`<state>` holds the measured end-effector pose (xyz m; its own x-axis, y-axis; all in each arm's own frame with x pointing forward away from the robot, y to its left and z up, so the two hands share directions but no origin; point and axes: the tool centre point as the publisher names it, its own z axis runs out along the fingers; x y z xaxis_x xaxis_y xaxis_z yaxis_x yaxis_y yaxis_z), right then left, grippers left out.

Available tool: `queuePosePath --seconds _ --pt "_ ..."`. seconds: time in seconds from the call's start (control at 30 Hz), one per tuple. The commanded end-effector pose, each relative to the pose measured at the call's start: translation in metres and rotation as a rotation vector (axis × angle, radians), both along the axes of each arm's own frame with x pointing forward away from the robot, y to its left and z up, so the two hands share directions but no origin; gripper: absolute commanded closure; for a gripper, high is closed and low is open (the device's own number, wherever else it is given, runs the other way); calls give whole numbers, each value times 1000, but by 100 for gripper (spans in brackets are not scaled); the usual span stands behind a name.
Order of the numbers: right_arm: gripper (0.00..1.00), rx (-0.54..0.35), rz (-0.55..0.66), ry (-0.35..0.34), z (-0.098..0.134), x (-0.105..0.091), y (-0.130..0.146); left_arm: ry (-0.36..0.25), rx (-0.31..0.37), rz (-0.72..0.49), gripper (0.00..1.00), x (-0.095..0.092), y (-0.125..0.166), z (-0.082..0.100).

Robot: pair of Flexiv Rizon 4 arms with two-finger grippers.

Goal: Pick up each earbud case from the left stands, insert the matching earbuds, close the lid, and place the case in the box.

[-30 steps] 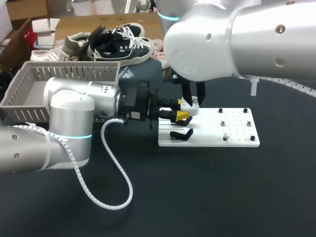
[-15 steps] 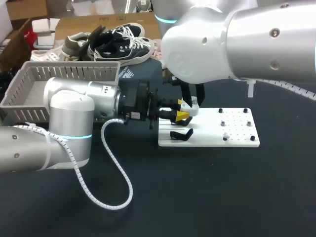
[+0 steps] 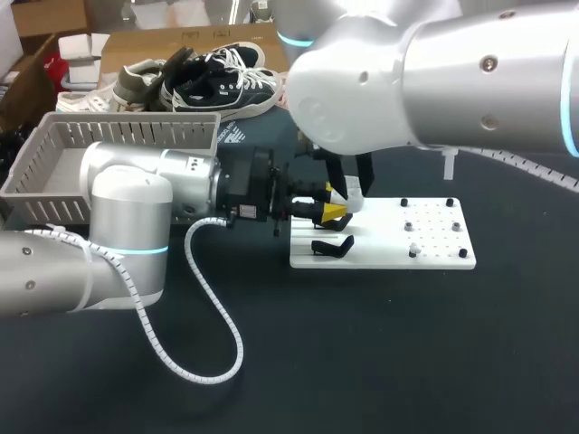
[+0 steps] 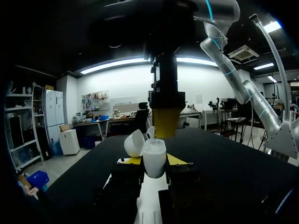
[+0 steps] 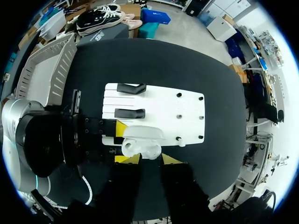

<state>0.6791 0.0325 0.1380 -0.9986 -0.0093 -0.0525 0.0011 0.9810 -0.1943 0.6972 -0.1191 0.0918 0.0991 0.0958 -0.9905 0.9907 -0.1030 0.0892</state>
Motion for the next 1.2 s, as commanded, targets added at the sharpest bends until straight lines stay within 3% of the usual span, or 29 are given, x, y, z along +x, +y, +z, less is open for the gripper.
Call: queuePosePath --seconds 0.03,0.33,0.63,0.97,1.2 --pt "64 -5 -2 2 -1 2 2 -1 0 -1 100 1 0 0" --pt "62 43 -21 -35 14 -3 -4 -1 0 -1 100 1 0 0" --pt "59 135 -46 -196 37 -27 -33 -1 0 -1 100 1 0 0" --pt "56 225 -122 -338 26 -47 -68 -1 0 -1 100 1 0 0" --pt "56 286 -159 -344 0 -54 -84 -1 0 -1 100 1 0 0"
